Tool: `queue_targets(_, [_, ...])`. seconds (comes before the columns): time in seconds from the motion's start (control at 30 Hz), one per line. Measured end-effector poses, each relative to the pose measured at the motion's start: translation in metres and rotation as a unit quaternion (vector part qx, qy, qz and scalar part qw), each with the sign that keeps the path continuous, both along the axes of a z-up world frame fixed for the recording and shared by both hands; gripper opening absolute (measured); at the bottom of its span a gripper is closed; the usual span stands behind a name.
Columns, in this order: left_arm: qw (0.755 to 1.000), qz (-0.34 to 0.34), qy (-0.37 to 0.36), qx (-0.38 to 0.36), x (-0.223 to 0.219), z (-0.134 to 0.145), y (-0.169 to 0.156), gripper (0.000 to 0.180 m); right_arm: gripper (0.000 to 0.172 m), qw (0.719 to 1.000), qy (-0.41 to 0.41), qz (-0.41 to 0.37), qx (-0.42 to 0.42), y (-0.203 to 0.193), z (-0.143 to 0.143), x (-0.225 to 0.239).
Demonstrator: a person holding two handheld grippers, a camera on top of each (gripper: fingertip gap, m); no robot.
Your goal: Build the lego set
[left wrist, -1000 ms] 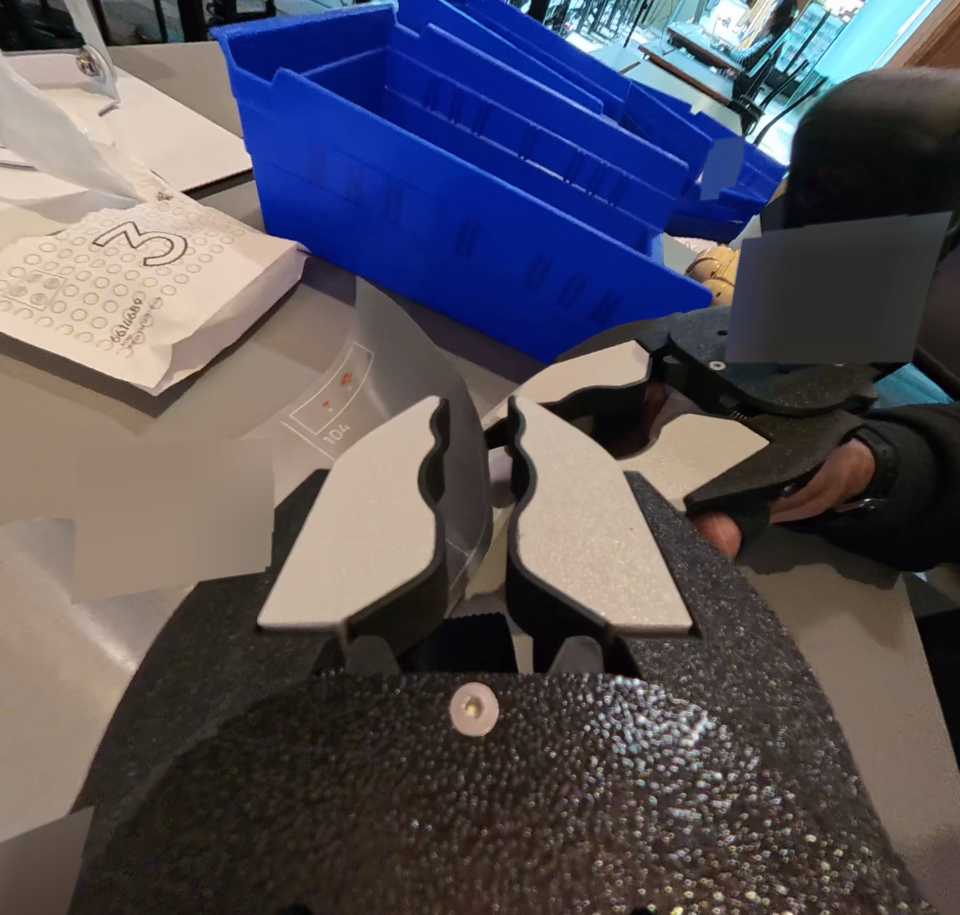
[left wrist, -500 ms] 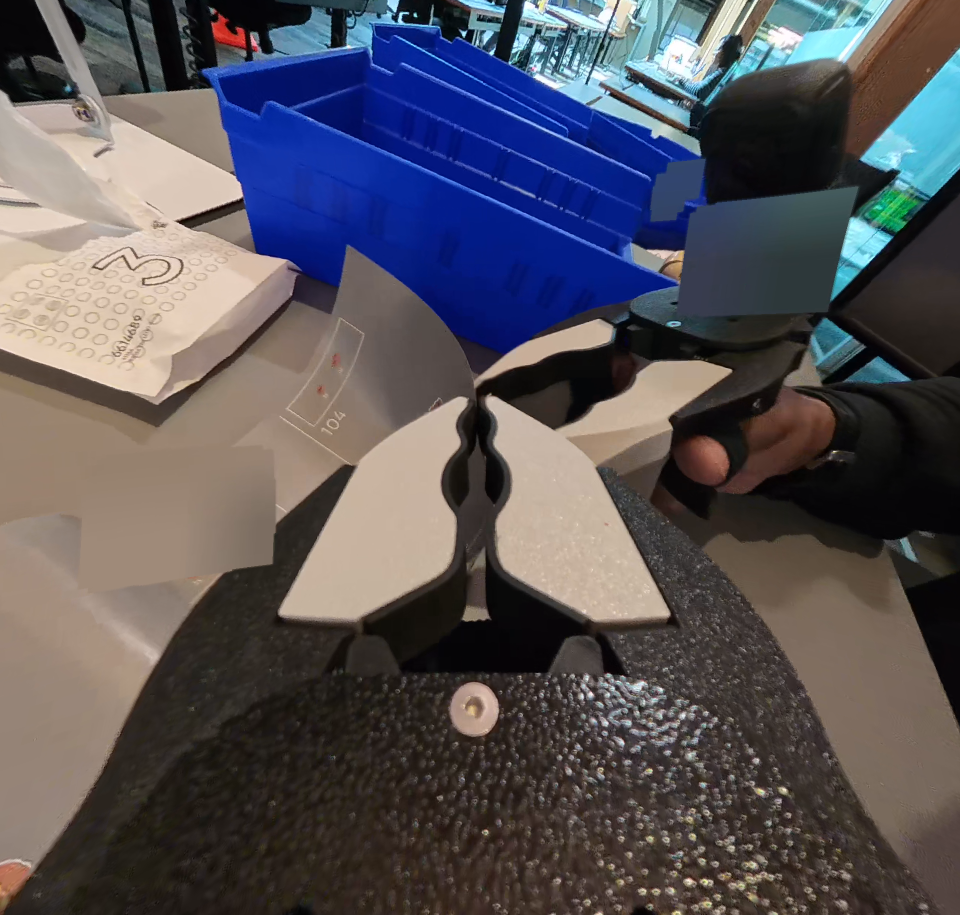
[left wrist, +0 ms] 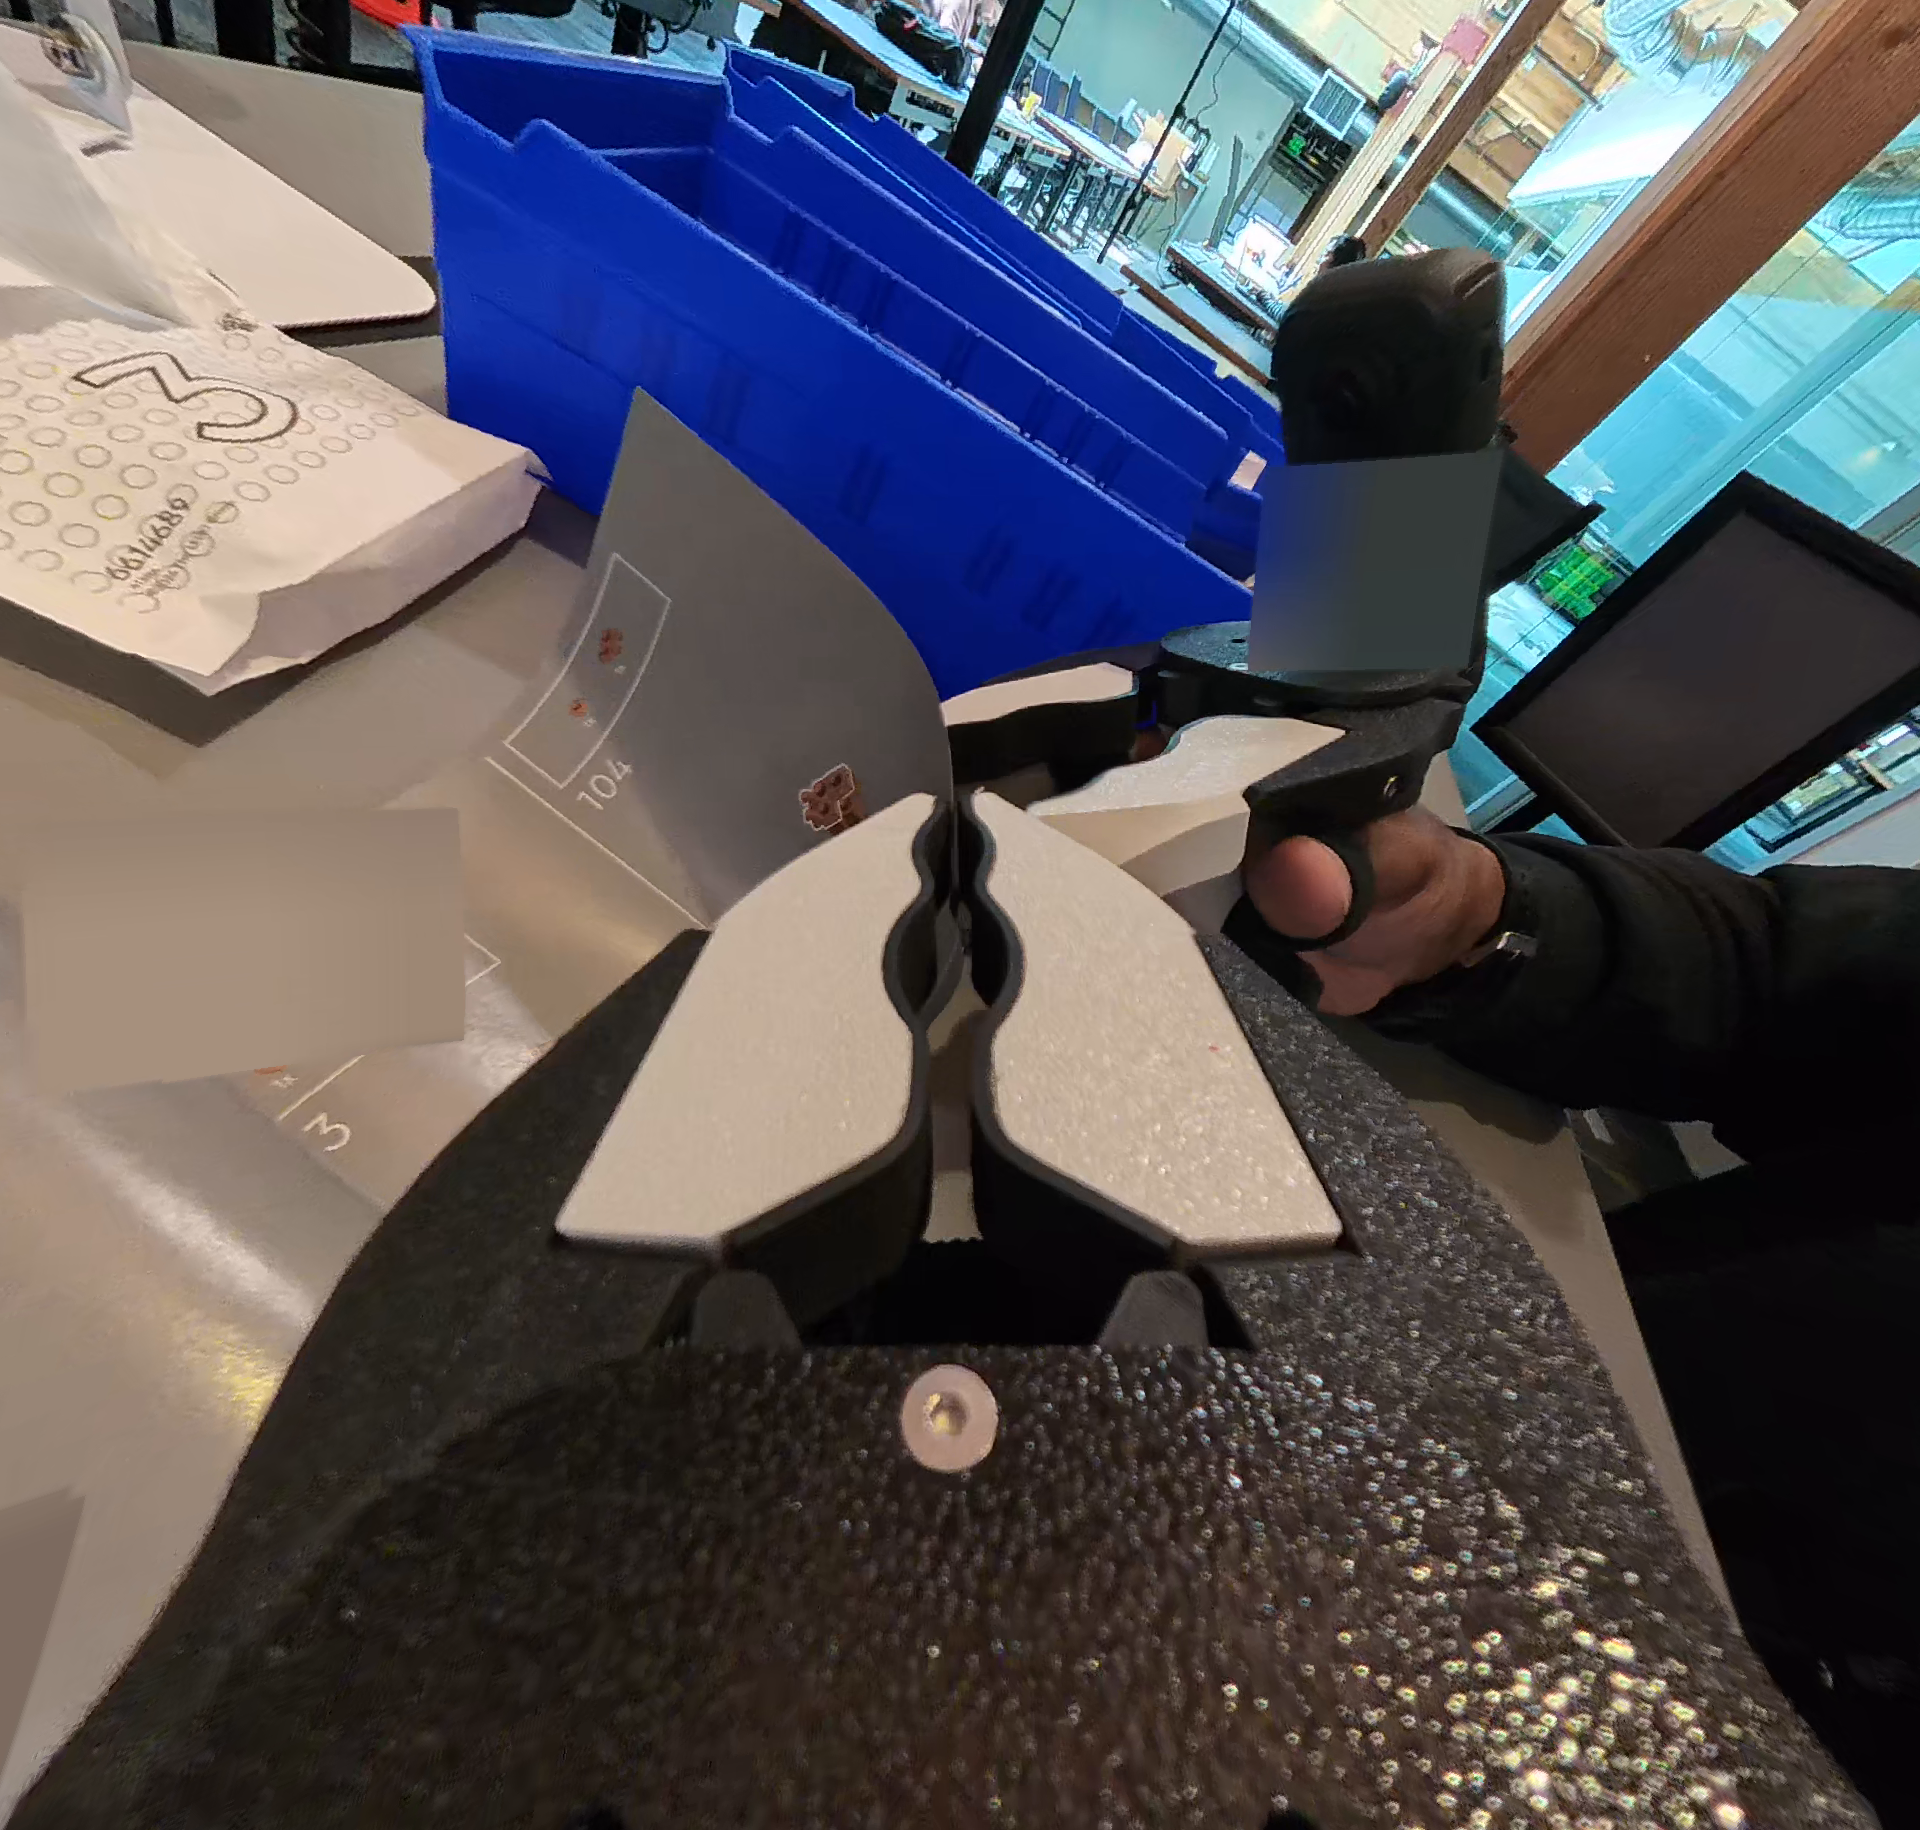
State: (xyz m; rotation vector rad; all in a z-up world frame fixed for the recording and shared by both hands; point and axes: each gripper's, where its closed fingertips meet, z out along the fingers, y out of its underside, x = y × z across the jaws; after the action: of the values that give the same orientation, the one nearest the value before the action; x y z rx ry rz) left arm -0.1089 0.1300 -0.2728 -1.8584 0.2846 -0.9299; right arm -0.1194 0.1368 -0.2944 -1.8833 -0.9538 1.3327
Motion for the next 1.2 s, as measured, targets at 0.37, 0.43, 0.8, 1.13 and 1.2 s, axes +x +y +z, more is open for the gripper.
queue_targets(0.37, [1.0, 0.007, -0.013, -0.005, -0.01, 0.001, 0.0, 0.003, 0.042, 1.0, 0.015, 0.002, -0.021, 0.001, 0.002, 0.002])
queue_targets(0.43, [1.0, 0.01, -0.015, -0.005, -0.012, 0.001, 0.0, 0.003, 0.042, 1.0, 0.014, 0.002, -0.021, 0.001, 0.002, 0.003])
queue_targets(0.8, [0.998, 0.054, -0.029, -0.007, -0.03, 0.008, 0.0, 0.0, 0.05, 0.994, -0.029, -0.037, 0.097, 0.009, 0.005, 0.011])
queue_targets(1.13, [0.992, 0.113, -0.049, -0.018, -0.055, 0.013, -0.003, 0.0, 0.05, 0.941, -0.067, -0.027, 0.33, -0.017, 0.026, 0.001])
queue_targets(1.2, [0.991, 0.121, -0.055, -0.021, -0.058, 0.014, -0.005, 0.0, 0.05, 0.928, -0.099, -0.005, 0.358, -0.025, 0.012, -0.007])
